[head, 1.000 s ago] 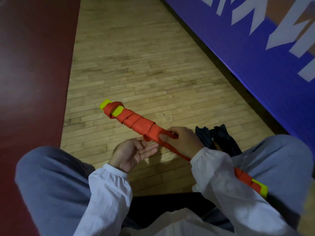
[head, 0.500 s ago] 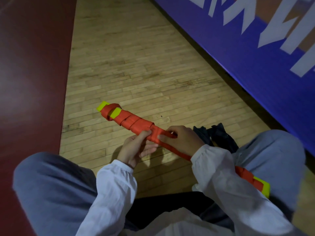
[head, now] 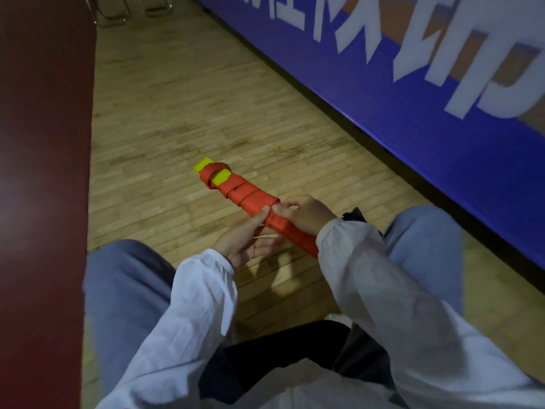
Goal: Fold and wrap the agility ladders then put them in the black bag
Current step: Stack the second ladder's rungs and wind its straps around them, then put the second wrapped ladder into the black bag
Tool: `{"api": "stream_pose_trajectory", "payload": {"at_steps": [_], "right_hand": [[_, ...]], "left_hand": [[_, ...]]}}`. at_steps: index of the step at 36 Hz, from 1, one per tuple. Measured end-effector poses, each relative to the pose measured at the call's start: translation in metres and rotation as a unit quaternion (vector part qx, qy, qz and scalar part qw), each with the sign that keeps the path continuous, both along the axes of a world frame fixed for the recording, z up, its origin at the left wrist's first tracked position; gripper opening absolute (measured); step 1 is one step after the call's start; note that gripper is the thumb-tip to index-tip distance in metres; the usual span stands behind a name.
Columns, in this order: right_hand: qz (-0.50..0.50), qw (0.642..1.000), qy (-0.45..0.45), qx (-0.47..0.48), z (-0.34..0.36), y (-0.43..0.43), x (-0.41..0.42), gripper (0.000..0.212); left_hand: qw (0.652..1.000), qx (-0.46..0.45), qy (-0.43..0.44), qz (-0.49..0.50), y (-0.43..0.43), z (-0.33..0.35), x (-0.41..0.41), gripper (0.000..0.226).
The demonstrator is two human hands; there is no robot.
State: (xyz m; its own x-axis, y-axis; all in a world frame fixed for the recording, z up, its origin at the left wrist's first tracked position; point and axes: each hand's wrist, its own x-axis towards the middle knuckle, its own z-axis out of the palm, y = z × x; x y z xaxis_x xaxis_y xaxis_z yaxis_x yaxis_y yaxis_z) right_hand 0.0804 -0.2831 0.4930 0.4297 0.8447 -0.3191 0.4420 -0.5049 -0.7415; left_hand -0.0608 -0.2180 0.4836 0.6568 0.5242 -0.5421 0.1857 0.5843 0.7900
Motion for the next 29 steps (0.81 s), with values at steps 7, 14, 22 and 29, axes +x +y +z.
{"api": "stream_pose_trajectory", "payload": {"at_steps": [7, 14, 22, 29], "right_hand": [[-0.132, 0.991, -0.022, -0.022, 0.007, -0.031, 0.036, 0.04], [-0.23, 0.972, -0.008, -0.043, 0.005, -0.047, 0.091, 0.036], [-0.291, 0.952, -0.004, -0.096, -0.045, -0.056, 0.149, 0.041], [-0.36, 0.924, 0.025, -0.124, -0.102, -0.084, 0.202, 0.045]], "left_hand": [[0.982, 0.126, 0.053, -0.133, -0.019, -0.016, 0.055, 0.042], [0.986, 0.056, -0.056, -0.145, -0.008, -0.057, 0.101, 0.03], [0.978, -0.046, -0.023, -0.203, -0.007, -0.101, 0.168, 0.035], [0.952, -0.051, 0.082, -0.291, -0.027, -0.161, 0.24, 0.043]]}}
